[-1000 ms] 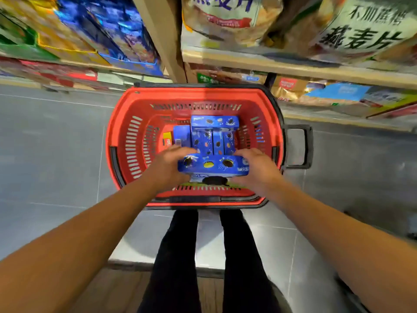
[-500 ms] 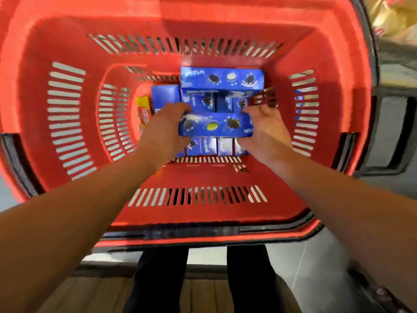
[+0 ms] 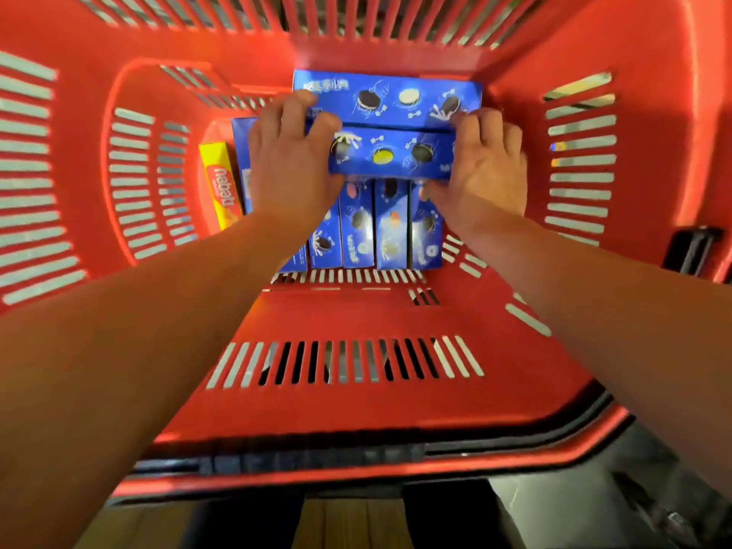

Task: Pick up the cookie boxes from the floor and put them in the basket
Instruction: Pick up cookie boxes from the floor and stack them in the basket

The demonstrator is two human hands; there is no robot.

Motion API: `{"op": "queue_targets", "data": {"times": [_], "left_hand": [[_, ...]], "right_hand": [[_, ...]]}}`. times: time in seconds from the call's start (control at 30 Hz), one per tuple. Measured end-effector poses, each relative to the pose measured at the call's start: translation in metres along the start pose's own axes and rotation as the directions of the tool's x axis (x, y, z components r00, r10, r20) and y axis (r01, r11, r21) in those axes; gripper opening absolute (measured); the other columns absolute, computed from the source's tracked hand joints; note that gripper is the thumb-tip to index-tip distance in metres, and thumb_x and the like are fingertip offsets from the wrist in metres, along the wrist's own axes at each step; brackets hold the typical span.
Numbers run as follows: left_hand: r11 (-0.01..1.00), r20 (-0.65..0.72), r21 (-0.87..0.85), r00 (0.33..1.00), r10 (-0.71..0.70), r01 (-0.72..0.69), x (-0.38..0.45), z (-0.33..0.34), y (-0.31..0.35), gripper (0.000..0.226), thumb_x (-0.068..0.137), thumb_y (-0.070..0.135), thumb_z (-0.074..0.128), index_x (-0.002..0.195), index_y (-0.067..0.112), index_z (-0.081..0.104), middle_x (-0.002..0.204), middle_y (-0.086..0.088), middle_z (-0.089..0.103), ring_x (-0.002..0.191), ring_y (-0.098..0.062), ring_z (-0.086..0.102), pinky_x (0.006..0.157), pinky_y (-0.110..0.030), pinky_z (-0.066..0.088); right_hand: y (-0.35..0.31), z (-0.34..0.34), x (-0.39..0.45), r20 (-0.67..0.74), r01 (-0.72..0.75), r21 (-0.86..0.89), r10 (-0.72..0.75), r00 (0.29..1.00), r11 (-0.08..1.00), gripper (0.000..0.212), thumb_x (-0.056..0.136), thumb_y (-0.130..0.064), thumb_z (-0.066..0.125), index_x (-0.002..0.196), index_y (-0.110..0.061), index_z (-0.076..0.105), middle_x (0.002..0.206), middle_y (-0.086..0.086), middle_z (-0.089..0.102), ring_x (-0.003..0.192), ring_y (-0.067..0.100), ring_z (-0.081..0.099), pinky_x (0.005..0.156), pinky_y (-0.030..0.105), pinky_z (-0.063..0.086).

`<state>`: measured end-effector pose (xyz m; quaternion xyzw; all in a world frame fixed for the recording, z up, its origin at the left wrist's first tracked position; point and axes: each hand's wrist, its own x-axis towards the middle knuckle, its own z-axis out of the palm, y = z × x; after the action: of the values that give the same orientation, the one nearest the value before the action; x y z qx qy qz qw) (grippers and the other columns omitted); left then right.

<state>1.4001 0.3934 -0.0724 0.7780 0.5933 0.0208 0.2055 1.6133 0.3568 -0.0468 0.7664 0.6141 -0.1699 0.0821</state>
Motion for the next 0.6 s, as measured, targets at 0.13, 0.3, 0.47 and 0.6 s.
{"op": "queue_targets", "data": {"times": [0.13,0.3,0.47,0.6], "left_hand": [[0.999,0.140,-0.021,0.990,-0.030,0.033,-0.015,-0.013,0.005,0.067,0.069,0.032,0.074,0.130,0.014,0.051,0.140,-0.014,0.045,0.129,-0.036,0.040,0.105,-0.046,0.034],[0.996,0.326,-0.081,0.945,0.004,0.024,-0.057,-0.099,0.039,0.076,0.080,0.034,0.072,0.144,0.011,0.038,0.150,-0.019,0.036,0.138,-0.034,0.035,0.111,-0.045,0.032],[0.981,0.346,-0.191,0.938,0.033,0.036,-0.102,-0.251,0.092,0.072,0.085,0.035,0.069,0.145,0.011,0.038,0.150,-0.016,0.038,0.139,-0.031,0.035,0.115,-0.040,0.028],[0.981,0.336,-0.172,0.931,0.139,-0.085,-0.134,-0.363,0.139,0.068,0.086,0.034,0.067,0.142,0.006,0.042,0.146,-0.017,0.043,0.134,-0.032,0.041,0.111,-0.038,0.031]], "right_hand": [[0.000,-0.022,-0.018,0.119,0.007,0.054,-0.013,0.993,0.999,0.078,0.074,-0.034,0.077,0.140,-0.016,0.039,0.141,0.008,0.040,0.128,0.033,0.037,0.103,0.045,0.039],[-0.010,-0.107,-0.086,0.244,0.015,0.146,-0.051,0.969,0.989,0.078,0.080,-0.040,0.071,0.145,-0.015,0.035,0.145,0.006,0.038,0.135,0.031,0.032,0.113,0.042,0.032],[-0.026,-0.238,-0.183,0.203,-0.054,0.222,0.008,0.979,0.974,0.077,0.075,-0.040,0.070,0.143,-0.014,0.042,0.142,0.008,0.045,0.134,0.033,0.037,0.115,0.040,0.028],[-0.034,-0.332,-0.247,0.148,-0.123,0.246,0.089,0.985,0.961,0.079,0.075,-0.041,0.073,0.141,-0.010,0.044,0.141,0.011,0.046,0.131,0.033,0.041,0.113,0.038,0.027]]}}
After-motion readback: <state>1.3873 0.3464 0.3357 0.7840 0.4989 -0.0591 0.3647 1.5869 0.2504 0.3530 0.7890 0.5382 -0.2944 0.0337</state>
